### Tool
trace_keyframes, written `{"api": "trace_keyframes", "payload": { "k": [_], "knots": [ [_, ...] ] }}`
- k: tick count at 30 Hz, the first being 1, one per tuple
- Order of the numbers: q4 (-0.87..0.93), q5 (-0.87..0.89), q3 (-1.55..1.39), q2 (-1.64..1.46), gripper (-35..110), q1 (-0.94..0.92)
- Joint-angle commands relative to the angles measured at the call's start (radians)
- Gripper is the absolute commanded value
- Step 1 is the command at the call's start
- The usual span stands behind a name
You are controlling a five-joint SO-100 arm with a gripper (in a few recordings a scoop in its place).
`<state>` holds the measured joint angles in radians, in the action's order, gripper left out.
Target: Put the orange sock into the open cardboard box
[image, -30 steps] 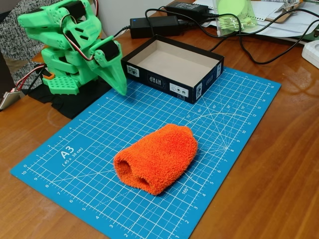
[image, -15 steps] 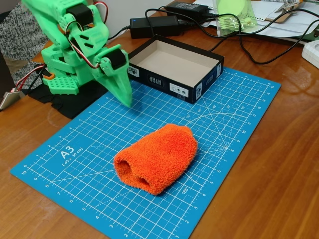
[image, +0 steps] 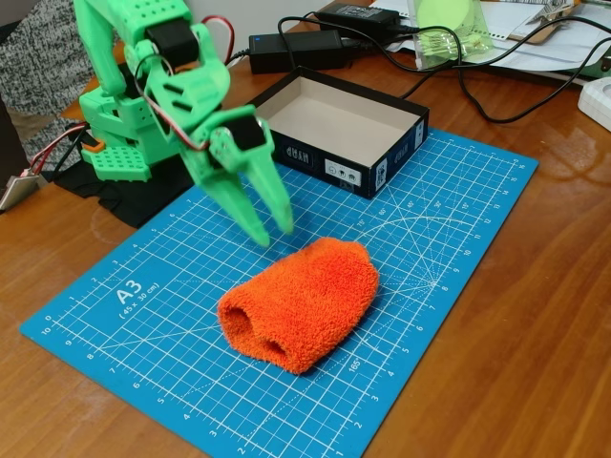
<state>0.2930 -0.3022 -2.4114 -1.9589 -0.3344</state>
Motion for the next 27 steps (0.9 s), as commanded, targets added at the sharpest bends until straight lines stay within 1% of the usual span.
{"api": "trace_keyframes", "payload": {
  "k": [1, 5, 9, 13, 16, 17, 18, 20, 24, 27],
  "knots": [
    [-0.008, 0.006, 0.066, 0.086, 27, -0.032],
    [-0.028, 0.005, 0.084, 0.176, 33, -0.072],
    [-0.077, 0.012, 0.098, 0.247, 36, -0.080],
    [-0.086, 0.066, 0.166, 0.307, 41, -0.074],
    [-0.064, 0.046, 0.224, 0.357, 41, -0.055],
    [-0.052, 0.028, 0.250, 0.377, 36, -0.046],
    [-0.035, -0.006, 0.281, 0.403, 26, -0.037],
    [0.009, -0.043, 0.347, 0.453, 0, -0.028],
    [0.057, 0.038, 0.440, 0.512, 0, -0.051],
    [0.078, 0.040, 0.445, 0.482, 0, -0.054]
  ]
}}
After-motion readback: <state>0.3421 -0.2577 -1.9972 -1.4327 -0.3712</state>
